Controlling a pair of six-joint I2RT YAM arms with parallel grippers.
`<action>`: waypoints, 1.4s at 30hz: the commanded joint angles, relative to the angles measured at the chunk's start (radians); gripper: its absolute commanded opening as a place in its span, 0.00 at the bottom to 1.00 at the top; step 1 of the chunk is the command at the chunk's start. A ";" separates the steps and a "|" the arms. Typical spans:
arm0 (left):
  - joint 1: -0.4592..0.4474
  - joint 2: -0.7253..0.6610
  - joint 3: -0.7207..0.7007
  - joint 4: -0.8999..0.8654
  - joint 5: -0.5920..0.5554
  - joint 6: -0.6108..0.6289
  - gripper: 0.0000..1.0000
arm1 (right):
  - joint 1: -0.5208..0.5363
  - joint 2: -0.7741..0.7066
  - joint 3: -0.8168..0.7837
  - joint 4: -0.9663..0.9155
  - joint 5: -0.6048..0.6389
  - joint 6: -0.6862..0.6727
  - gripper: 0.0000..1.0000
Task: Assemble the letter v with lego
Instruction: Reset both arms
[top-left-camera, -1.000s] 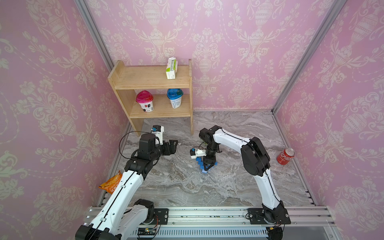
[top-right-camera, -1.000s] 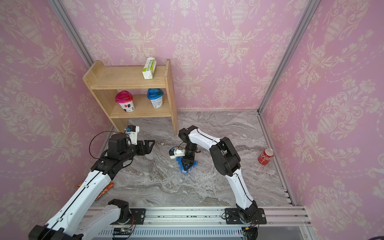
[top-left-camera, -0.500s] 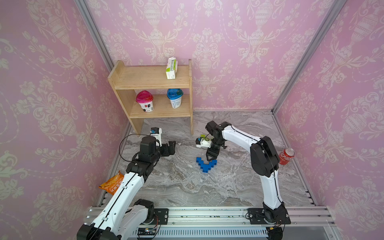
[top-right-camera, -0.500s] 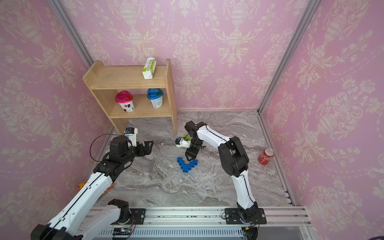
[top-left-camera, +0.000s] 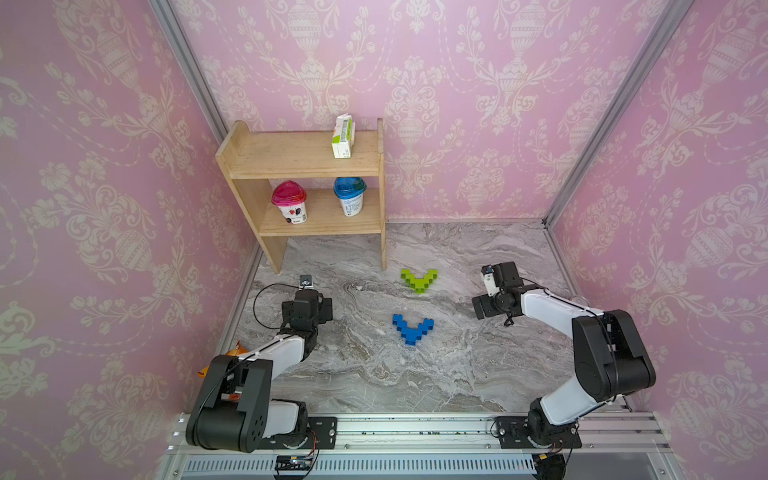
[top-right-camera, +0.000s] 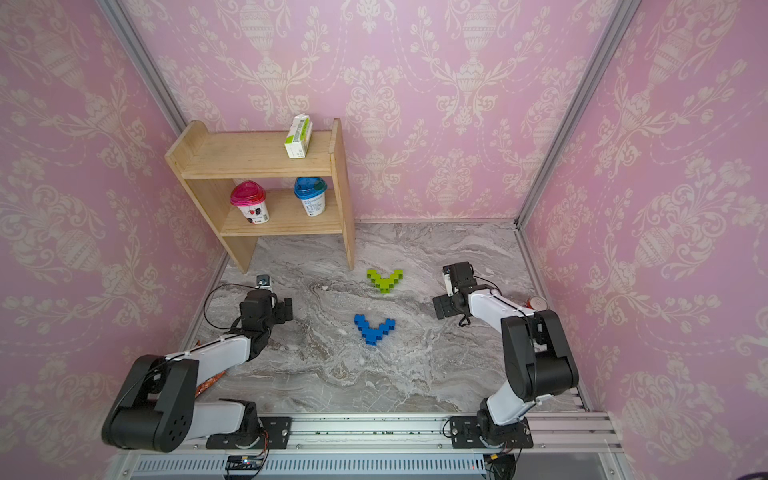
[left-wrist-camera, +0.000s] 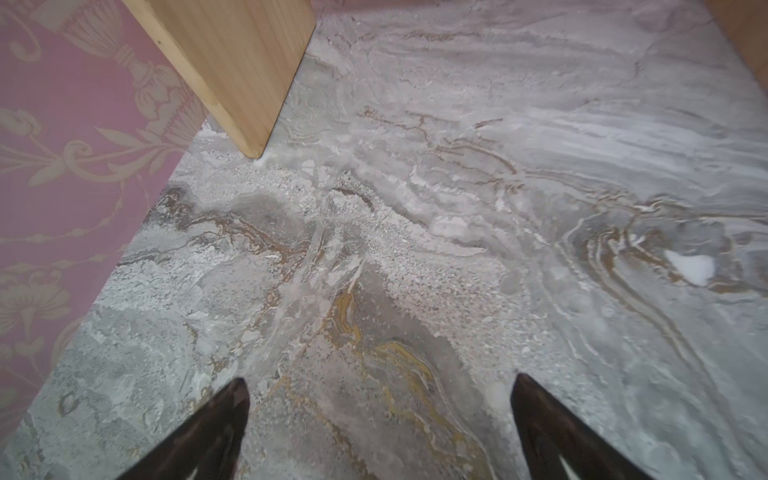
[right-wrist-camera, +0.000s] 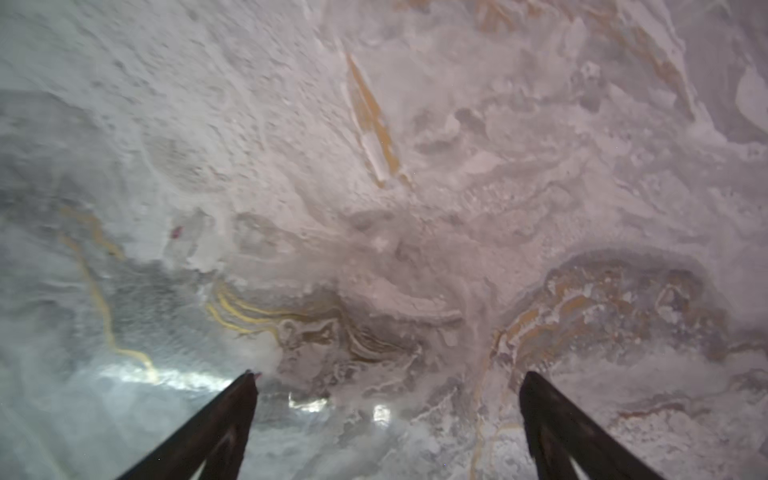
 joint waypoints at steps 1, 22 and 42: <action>0.017 0.061 0.014 0.223 -0.030 0.063 0.99 | -0.001 -0.037 -0.055 0.259 0.057 0.052 1.00; 0.102 0.267 -0.043 0.601 0.142 0.045 0.99 | -0.138 -0.093 -0.419 1.029 -0.119 0.103 1.00; 0.101 0.267 -0.043 0.601 0.142 0.044 0.99 | -0.119 -0.096 -0.406 0.998 -0.096 0.090 1.00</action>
